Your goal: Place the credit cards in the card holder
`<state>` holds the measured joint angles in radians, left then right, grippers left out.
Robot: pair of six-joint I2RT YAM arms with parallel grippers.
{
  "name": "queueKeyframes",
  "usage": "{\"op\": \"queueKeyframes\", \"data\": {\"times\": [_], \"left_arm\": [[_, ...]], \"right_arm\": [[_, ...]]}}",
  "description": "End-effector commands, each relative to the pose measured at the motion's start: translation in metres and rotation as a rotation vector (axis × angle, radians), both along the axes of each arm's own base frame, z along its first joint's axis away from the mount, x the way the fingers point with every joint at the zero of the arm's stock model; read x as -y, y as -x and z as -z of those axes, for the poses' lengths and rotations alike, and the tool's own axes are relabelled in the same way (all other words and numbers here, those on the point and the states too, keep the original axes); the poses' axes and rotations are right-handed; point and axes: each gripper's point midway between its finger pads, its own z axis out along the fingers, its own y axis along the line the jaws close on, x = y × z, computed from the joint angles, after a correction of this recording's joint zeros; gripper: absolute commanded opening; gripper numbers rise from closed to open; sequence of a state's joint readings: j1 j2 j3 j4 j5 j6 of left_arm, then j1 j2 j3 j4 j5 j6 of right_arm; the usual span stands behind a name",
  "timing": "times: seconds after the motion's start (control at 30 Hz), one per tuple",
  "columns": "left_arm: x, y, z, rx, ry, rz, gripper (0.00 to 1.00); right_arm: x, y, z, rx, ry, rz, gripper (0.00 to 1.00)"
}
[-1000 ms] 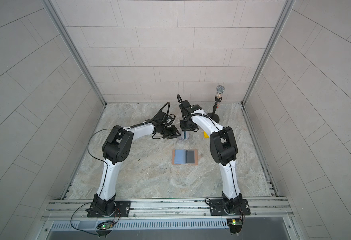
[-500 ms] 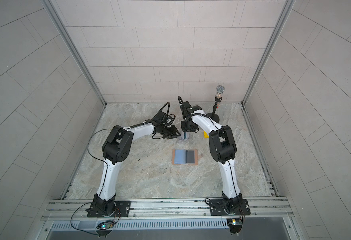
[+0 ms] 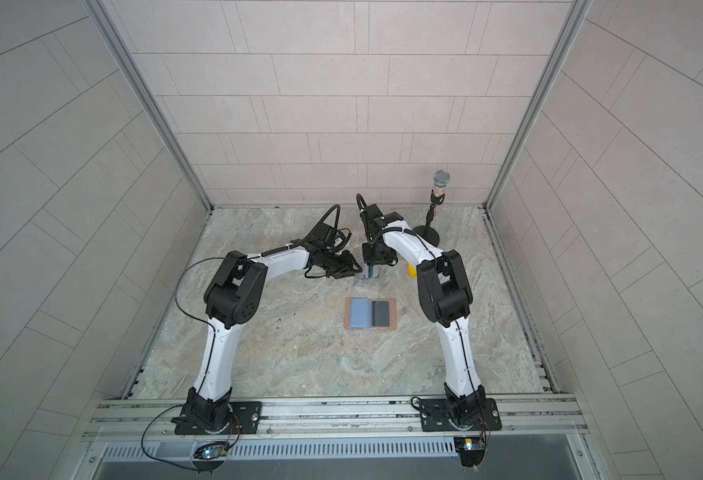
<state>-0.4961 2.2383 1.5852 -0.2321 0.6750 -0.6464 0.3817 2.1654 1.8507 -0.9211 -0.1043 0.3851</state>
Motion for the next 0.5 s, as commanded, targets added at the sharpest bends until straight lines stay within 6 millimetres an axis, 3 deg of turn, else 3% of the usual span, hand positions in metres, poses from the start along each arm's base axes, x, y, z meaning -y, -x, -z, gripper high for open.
{"op": "queueKeyframes", "data": {"times": [0.0,0.47], "left_arm": [[-0.008,0.007,0.001,-0.015,-0.031,-0.008,0.39],[-0.01,0.008,0.003,-0.019,-0.036,-0.015,0.38]], "right_arm": [[0.01,0.006,0.014,-0.035,0.035,0.01,0.39],[0.022,0.004,-0.01,0.01,0.059,0.02,0.36]]}}
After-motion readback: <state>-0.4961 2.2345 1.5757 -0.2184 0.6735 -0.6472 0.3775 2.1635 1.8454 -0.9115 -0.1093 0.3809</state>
